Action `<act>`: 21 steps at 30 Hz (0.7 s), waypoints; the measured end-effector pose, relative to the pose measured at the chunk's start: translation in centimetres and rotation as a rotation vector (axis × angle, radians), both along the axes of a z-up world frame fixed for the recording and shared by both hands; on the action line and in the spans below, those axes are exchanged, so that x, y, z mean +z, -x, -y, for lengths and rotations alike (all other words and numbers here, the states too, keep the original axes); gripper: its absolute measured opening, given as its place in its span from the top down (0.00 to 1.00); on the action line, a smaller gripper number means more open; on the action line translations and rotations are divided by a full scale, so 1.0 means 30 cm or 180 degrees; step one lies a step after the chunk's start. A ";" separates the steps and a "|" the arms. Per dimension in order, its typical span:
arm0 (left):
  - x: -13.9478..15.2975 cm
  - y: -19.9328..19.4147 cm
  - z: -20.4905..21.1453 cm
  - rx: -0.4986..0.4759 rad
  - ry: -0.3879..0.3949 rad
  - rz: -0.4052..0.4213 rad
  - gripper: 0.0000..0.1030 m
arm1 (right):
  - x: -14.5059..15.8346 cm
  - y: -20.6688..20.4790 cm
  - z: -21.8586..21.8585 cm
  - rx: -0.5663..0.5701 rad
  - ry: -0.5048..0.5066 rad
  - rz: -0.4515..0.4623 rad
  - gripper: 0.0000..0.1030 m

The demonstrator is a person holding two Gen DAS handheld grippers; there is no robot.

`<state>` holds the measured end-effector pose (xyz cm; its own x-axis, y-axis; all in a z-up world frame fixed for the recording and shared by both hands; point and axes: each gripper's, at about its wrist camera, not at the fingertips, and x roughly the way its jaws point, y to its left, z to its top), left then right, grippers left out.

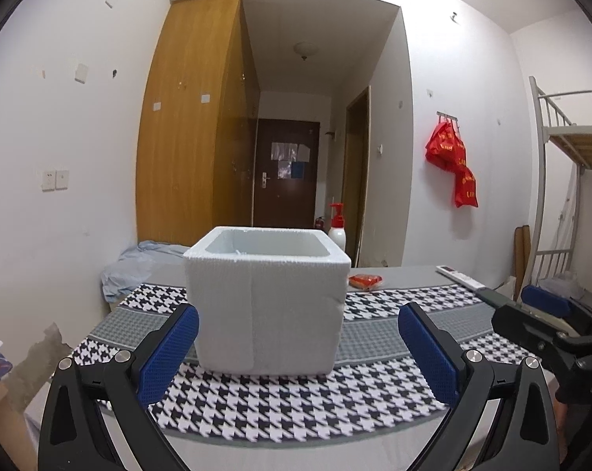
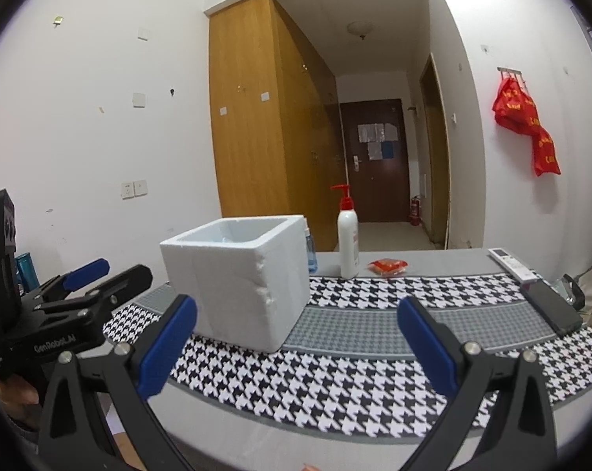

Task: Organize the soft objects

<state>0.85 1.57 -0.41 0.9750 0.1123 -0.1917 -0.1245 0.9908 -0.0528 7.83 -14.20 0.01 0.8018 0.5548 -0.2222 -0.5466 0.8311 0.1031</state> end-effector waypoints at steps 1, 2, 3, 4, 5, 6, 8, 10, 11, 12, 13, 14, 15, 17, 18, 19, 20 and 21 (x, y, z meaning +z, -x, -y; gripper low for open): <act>-0.002 0.009 0.002 -0.0003 0.0002 0.0003 0.01 | -0.004 0.010 0.002 -0.0020 0.0008 0.0009 0.00; -0.006 0.022 0.002 -0.0005 0.0005 0.0006 0.01 | -0.008 0.017 0.003 -0.0014 0.0010 0.0005 0.00; -0.009 0.032 0.003 -0.0005 0.0005 0.0010 0.01 | -0.011 0.024 0.001 0.0004 0.0013 -0.0001 0.00; -0.013 0.045 0.004 -0.0006 0.0004 0.0018 0.01 | -0.014 0.032 0.003 0.0000 0.0012 0.0007 0.00; -0.017 0.055 0.005 -0.0010 0.0002 0.0025 0.01 | -0.019 0.041 0.005 -0.0006 0.0000 0.0007 0.00; -0.019 0.066 0.008 -0.0019 -0.0003 0.0035 0.01 | -0.025 0.049 0.008 0.0006 -0.0012 0.0004 0.00; -0.025 0.091 0.014 -0.0031 -0.0015 0.0066 0.01 | -0.032 0.058 0.007 0.0008 -0.0022 -0.0006 0.00; -0.027 0.110 0.023 -0.0024 -0.0048 0.0089 0.01 | -0.041 0.071 0.011 -0.0003 -0.0031 -0.0015 0.00; -0.030 0.121 0.026 -0.0010 -0.0060 0.0104 0.01 | -0.043 0.076 0.012 -0.0011 -0.0033 -0.0019 0.00; -0.033 0.131 0.028 -0.0008 -0.0072 0.0111 0.01 | -0.045 0.088 0.014 -0.0021 -0.0038 -0.0025 0.00; -0.037 0.140 0.031 -0.0013 -0.0079 0.0115 0.01 | -0.046 0.098 0.016 -0.0021 -0.0045 -0.0019 0.00; -0.039 0.147 0.032 -0.0018 -0.0078 0.0116 0.01 | -0.045 0.107 0.018 -0.0020 -0.0043 -0.0005 0.00; -0.040 0.154 0.034 -0.0026 -0.0074 0.0109 0.01 | -0.042 0.113 0.018 -0.0038 -0.0038 0.0009 0.00; -0.042 0.165 0.037 -0.0045 -0.0089 0.0107 0.01 | -0.041 0.128 0.021 -0.0069 -0.0036 0.0038 0.00; -0.042 0.173 0.040 -0.0051 -0.0093 0.0117 0.01 | -0.040 0.137 0.023 -0.0079 -0.0032 0.0054 0.00; -0.041 0.179 0.042 -0.0053 -0.0094 0.0122 0.01 | -0.039 0.146 0.025 -0.0079 -0.0030 0.0062 0.00; -0.040 0.186 0.044 -0.0065 -0.0095 0.0122 0.01 | -0.038 0.147 0.025 -0.0082 -0.0027 0.0062 0.00; -0.036 0.190 0.043 -0.0088 -0.0099 0.0124 0.01 | -0.036 0.155 0.026 -0.0099 -0.0015 0.0069 0.00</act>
